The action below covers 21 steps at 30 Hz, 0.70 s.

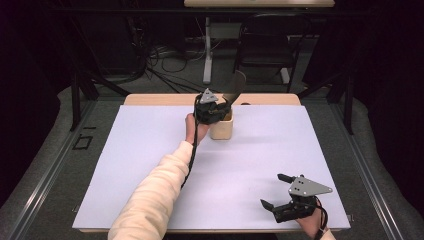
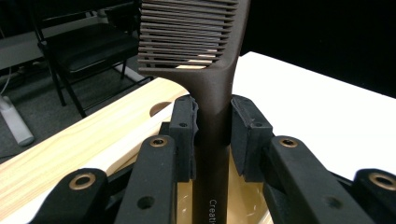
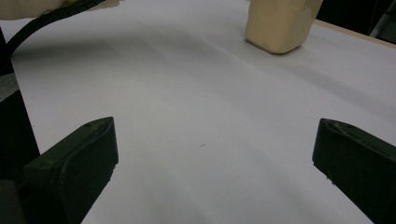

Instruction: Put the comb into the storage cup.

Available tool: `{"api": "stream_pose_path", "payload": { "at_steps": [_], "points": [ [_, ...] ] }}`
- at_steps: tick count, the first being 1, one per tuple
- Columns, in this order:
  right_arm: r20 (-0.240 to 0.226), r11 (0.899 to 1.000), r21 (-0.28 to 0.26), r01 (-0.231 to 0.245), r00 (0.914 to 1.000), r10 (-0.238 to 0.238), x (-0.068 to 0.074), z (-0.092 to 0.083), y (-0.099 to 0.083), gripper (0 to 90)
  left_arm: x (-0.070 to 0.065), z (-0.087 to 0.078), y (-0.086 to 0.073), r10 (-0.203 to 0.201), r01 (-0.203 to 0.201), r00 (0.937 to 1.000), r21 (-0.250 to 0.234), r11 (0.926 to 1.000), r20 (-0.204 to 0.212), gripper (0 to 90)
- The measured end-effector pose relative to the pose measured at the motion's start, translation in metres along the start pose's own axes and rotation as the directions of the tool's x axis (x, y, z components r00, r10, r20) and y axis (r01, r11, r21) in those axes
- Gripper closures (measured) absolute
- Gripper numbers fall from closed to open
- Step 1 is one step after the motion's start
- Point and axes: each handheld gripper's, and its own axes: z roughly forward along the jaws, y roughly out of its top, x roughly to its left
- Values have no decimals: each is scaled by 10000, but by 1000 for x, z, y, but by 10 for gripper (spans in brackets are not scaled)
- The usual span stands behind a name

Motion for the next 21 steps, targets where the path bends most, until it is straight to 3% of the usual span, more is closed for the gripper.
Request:
{"api": "stream_pose_path", "payload": {
  "at_steps": [21],
  "points": [
    [2,10000,8,30,10000,-30,-1,1,0,0,-3,6,-1,375,-362,9991,569,9977,-207,721]
  ]
}}
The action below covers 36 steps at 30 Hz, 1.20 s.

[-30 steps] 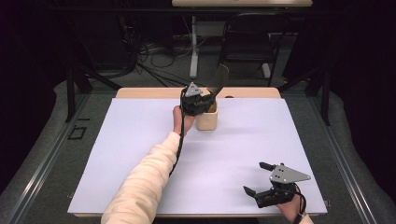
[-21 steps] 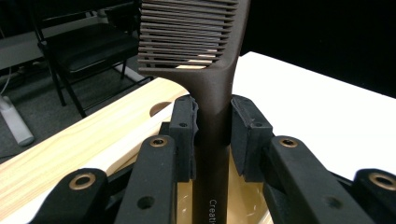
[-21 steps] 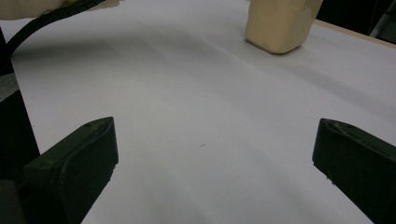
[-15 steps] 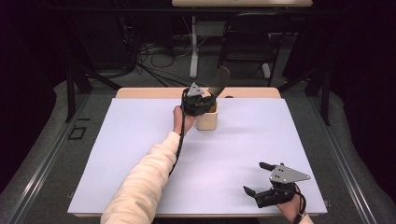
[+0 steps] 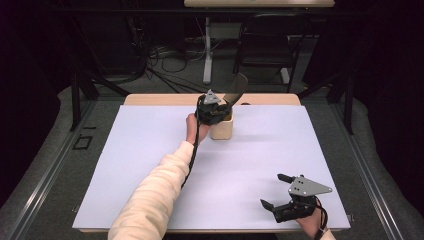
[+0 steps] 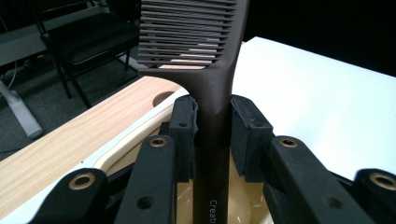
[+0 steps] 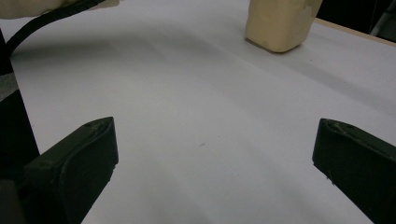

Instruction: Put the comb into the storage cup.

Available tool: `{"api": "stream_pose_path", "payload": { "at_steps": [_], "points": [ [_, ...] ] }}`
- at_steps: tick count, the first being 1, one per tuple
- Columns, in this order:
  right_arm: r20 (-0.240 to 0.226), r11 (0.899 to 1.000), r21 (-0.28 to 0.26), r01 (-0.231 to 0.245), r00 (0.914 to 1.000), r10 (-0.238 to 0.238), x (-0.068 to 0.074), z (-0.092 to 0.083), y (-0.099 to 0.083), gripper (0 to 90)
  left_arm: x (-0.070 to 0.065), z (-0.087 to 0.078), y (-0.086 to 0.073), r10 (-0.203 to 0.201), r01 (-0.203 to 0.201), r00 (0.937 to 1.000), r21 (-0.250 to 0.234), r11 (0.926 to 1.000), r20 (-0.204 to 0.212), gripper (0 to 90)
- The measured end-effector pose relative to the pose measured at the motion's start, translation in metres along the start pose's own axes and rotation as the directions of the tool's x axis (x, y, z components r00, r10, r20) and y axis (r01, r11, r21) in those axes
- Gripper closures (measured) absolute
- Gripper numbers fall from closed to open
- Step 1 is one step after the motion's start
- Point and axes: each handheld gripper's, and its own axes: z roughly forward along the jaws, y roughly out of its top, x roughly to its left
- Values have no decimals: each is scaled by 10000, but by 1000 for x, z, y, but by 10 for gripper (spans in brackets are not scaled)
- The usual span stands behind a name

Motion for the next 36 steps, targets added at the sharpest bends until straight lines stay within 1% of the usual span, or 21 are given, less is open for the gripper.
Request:
{"api": "stream_pose_path", "payload": {
  "at_steps": [11,16,29,32,36],
  "points": [
    [11,10000,23,-18,10000,18,0,0,0,0,-1,3,-1,12,-8,9999,258,9997,-159,721],
    [12,10000,17,-38,10000,38,0,0,0,0,-1,4,-1,108,-104,9999,391,9992,-114,721],
    [34,10000,31,-53,10000,53,0,0,0,0,1,6,-3,130,-118,9997,590,9982,-209,721],
    [29,10000,37,-67,10000,67,0,0,0,0,0,7,-4,65,-52,9998,619,9981,-201,721],
    [27,10000,45,-56,10000,56,-1,0,0,0,1,7,-4,78,-62,9997,686,9976,-241,721]
  ]
}}
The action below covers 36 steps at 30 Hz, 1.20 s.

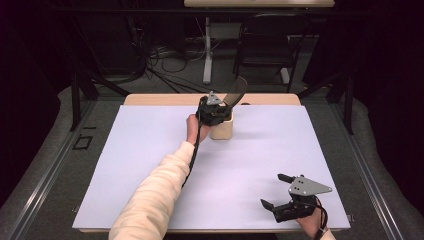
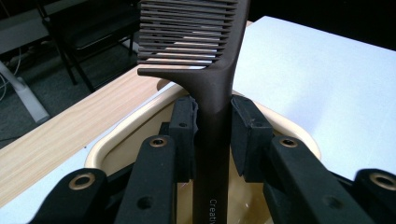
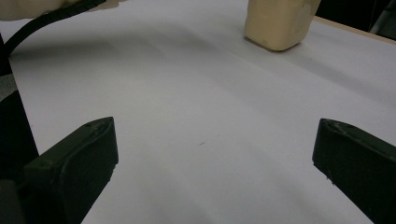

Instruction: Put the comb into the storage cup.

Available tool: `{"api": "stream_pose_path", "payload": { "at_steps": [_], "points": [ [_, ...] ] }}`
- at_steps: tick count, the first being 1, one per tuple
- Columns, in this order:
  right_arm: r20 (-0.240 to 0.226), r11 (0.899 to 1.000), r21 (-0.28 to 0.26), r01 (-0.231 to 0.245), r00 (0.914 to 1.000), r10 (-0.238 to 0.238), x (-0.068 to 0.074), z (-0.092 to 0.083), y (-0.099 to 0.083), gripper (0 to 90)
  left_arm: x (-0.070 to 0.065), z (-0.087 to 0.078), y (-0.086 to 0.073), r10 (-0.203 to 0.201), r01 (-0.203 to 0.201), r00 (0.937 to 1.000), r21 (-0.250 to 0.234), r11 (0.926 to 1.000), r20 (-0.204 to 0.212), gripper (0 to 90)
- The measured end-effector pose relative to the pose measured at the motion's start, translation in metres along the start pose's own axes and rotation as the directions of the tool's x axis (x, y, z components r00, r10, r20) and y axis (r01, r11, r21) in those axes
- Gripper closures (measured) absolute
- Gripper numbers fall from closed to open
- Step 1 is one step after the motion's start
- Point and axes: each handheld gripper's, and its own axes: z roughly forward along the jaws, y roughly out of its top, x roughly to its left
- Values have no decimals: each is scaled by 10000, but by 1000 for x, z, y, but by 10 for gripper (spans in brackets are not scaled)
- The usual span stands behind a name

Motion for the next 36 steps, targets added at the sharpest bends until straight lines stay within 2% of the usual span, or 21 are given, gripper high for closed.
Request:
{"api": "stream_pose_path", "payload": {
  "at_steps": [6,9,13,19,21,23,28,31,36],
  "points": [
    [14,10000,-9,-19,10000,19,0,0,0,0,-1,0,0,-62,62,10000,13,10000,-36,710],
    [12,10000,-1,-19,10000,19,0,0,0,0,0,-3,1,-44,44,10000,3,10000,-49,603],
    [11,10000,-4,-21,10000,21,0,0,0,0,1,-12,4,-300,299,9995,-292,9991,-13,484],
    [-1,10000,6,-23,10000,23,0,0,0,0,1,-26,10,-437,441,9990,-450,9980,106,348],
    [-3,10000,21,-33,10000,33,0,0,0,0,1,-30,11,-602,606,9981,-403,9974,95,299],
    [-10,10000,32,-33,10000,33,0,0,0,0,0,-34,11,-761,764,9970,-278,9967,114,211],
    [-8,10000,47,-35,10000,35,0,0,0,0,-3,-45,9,-673,676,9975,-141,9976,192,145],
    [-19,10000,56,-42,10000,43,0,0,0,0,-4,-52,9,-658,657,9978,60,9978,126,60],
    [-6,10000,82,-55,10000,55,0,1,0,0,-5,-64,6,-550,550,9985,179,9983,-27,3]
  ]
}}
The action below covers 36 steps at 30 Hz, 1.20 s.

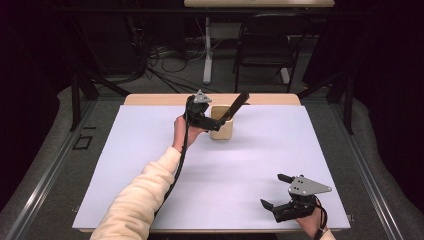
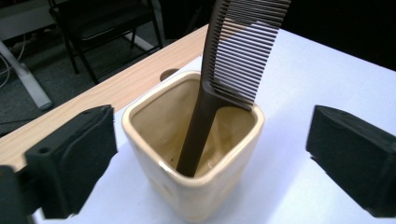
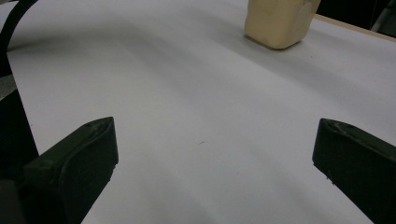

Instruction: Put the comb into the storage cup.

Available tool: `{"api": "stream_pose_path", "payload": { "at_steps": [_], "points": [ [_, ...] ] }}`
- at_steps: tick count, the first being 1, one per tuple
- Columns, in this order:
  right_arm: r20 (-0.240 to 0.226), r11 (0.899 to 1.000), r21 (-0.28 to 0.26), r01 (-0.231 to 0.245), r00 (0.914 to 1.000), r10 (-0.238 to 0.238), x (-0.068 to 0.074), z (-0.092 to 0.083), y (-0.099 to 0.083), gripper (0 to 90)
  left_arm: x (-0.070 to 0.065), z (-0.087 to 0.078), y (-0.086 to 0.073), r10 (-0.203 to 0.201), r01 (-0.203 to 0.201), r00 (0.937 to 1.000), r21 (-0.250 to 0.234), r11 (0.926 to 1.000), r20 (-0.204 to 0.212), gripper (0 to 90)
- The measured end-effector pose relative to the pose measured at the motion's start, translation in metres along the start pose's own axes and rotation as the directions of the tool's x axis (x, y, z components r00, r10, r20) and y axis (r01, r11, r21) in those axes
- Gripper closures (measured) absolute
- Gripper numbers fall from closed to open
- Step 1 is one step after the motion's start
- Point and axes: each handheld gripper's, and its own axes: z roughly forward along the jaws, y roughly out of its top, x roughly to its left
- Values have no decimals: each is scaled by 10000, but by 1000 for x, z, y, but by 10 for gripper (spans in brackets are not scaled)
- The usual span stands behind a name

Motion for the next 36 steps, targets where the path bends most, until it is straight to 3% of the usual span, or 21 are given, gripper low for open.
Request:
{"api": "stream_pose_path", "payload": {
  "at_steps": [17,36],
  "points": [
    [-13,10000,1,26,10000,-26,0,0,0,0,-6,-41,-15,401,-400,9991,153,9991,-125,0],
    [-35,10000,44,-48,10000,48,0,1,0,0,-12,-85,-45,542,-537,9984,298,9981,-168,0]
  ]
}}
